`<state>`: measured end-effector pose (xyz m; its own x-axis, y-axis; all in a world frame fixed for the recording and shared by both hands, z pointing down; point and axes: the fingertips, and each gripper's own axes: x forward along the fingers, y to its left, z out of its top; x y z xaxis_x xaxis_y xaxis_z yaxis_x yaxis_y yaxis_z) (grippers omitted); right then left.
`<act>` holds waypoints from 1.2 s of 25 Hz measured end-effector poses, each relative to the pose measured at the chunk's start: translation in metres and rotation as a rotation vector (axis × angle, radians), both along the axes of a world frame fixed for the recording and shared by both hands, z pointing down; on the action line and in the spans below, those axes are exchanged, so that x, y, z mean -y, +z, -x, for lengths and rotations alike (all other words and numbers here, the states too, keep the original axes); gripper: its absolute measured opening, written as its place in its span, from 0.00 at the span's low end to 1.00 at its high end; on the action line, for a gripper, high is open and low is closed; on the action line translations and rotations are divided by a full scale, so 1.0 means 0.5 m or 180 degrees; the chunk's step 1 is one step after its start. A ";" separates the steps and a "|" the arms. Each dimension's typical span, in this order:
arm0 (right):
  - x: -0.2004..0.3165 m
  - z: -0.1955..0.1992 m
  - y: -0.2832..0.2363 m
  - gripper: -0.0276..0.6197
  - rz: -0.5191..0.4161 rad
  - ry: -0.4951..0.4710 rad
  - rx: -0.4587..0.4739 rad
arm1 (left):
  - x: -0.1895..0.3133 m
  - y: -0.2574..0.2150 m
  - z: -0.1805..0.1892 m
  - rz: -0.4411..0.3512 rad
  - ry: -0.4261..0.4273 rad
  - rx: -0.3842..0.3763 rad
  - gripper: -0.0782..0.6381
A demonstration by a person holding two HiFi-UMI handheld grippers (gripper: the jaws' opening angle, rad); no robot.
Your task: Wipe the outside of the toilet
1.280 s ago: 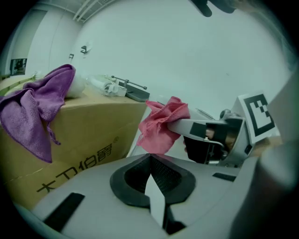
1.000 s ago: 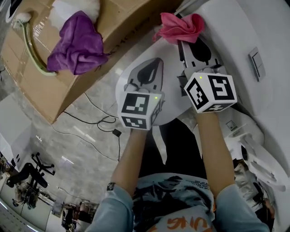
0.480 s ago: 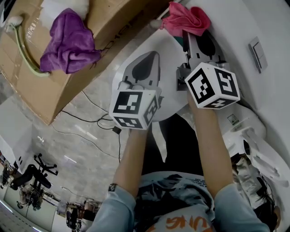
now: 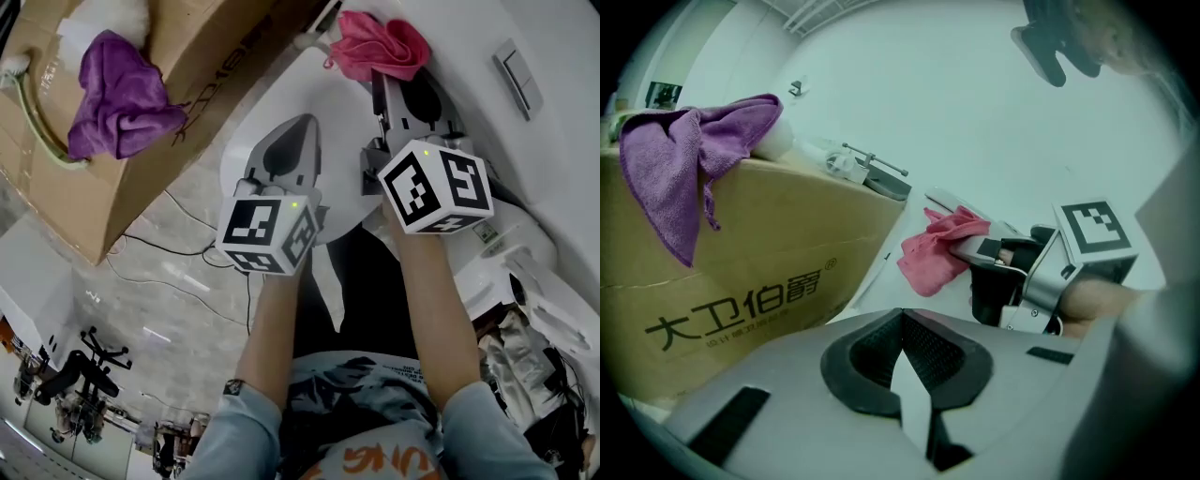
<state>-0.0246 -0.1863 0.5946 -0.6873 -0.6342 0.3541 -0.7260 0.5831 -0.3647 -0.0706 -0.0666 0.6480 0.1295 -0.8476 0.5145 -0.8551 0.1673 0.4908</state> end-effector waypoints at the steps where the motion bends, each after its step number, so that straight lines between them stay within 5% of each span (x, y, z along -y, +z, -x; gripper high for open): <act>1: -0.002 -0.008 0.000 0.14 0.0005 0.0018 -0.0002 | 0.000 0.000 -0.004 0.0003 0.0009 0.0003 0.14; 30: -0.083 -0.306 0.024 0.14 0.0165 0.0618 -0.0246 | 0.021 0.027 -0.193 0.0153 0.0693 0.0154 0.14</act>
<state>0.1286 -0.1447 0.6069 -0.5234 -0.7317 0.4367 -0.8499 0.4114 -0.3294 0.0260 -0.0769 0.6615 0.2809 -0.7769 0.5636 -0.8959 -0.0016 0.4443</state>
